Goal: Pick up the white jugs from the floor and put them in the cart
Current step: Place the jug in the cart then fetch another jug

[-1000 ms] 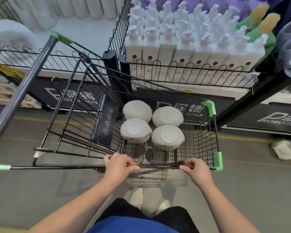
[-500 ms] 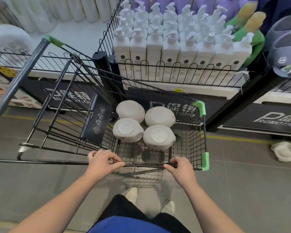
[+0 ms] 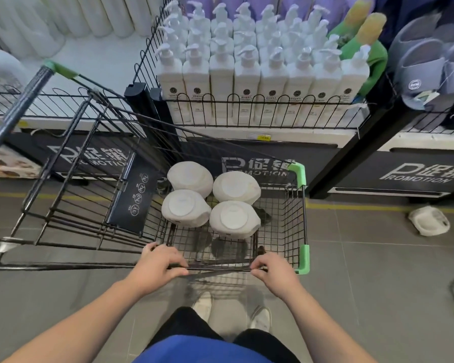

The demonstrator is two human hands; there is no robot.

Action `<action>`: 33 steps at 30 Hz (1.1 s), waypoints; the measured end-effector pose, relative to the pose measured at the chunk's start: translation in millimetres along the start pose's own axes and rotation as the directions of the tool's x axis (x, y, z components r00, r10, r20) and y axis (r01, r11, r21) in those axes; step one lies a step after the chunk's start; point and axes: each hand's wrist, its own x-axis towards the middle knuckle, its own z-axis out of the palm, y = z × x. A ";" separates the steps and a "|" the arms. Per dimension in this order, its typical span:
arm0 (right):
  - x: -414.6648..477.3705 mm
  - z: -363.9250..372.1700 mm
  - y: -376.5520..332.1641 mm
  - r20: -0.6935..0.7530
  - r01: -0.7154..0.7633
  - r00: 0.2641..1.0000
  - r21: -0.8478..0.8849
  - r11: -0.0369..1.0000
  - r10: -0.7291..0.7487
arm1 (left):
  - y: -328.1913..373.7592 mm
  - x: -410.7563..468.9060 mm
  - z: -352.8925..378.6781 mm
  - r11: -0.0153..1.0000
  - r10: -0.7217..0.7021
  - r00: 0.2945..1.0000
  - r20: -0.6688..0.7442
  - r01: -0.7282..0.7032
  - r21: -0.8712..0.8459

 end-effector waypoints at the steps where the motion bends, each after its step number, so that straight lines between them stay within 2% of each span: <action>1: -1.0 2.4 -0.2 -0.024 -0.014 1.000 0.004 1.000 0.014 | -0.1 -0.2 0.6 1.000 0.002 1.000 -0.009 -0.002 -0.002; 5: -1.5 9.2 1.6 -0.104 -0.037 0.994 0.025 0.999 0.039 | -3.6 1.9 1.9 1.000 0.022 0.999 -0.026 -0.022 0.006; 11: 0.8 4.7 5.4 -0.119 -0.060 0.991 0.045 0.997 0.065 | -0.3 8.2 -2.4 1.000 0.004 1.000 -0.024 -0.004 0.013; 20: -5.6 0.1 5.6 -0.190 -0.003 0.981 0.188 0.982 0.040 | 17.5 15.5 -2.6 0.997 0.050 0.999 0.010 -0.050 -0.055; 28: -20.6 -29.9 -3.3 -0.359 0.034 0.925 0.409 0.912 0.126 | 68.4 54.6 -35.1 0.962 0.237 0.970 -0.055 -0.242 -0.126; 33: -50.1 -83.7 -8.5 -0.521 0.144 0.836 0.514 0.846 0.175 | 131.8 86.3 -78.9 0.873 0.394 0.904 -0.168 -0.425 -0.239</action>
